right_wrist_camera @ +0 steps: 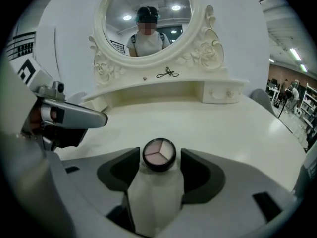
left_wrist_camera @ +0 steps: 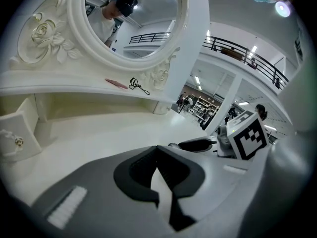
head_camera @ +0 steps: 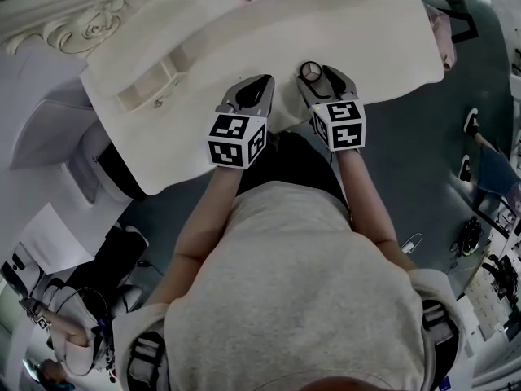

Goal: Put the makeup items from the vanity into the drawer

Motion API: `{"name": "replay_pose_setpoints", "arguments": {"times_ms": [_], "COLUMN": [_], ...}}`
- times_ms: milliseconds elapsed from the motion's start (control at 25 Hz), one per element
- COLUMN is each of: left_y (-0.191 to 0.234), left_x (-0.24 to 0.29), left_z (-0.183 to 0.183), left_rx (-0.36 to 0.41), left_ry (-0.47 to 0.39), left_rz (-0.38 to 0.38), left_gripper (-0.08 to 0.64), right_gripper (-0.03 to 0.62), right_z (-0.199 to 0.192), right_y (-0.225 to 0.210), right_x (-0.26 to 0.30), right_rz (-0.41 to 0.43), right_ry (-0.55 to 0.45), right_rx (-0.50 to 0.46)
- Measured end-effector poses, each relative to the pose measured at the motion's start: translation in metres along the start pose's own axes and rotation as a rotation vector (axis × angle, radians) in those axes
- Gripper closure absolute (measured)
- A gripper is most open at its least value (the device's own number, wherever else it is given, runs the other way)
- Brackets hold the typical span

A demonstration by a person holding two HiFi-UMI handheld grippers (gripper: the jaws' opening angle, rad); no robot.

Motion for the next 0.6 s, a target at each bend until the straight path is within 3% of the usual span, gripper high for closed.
{"name": "replay_pose_setpoints", "arguments": {"times_ms": [280, 600], "left_y": [-0.003, 0.004], "left_x": [0.003, -0.007], "left_z": [-0.003, -0.008], "left_rx": [-0.011, -0.027], "left_ry": [0.002, -0.008], "left_rz": [0.016, 0.076], "left_gripper": [0.551, 0.551], "right_gripper": [0.374, 0.376], "right_z": [-0.001, 0.01], "right_y": [-0.005, -0.002], "right_x": [0.001, -0.007], "right_rz": [-0.025, 0.063], "right_ry": [0.001, -0.027], "right_rx": [-0.051, -0.037]}}
Point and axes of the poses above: the fingertips, and each gripper's own axes: x forward along the fingers, y to its left, z out of its top, the point moved 6 cm from there along -x, backward along the fingers, and after that the axes turned 5 degrees about z, right-handed, at the moved point
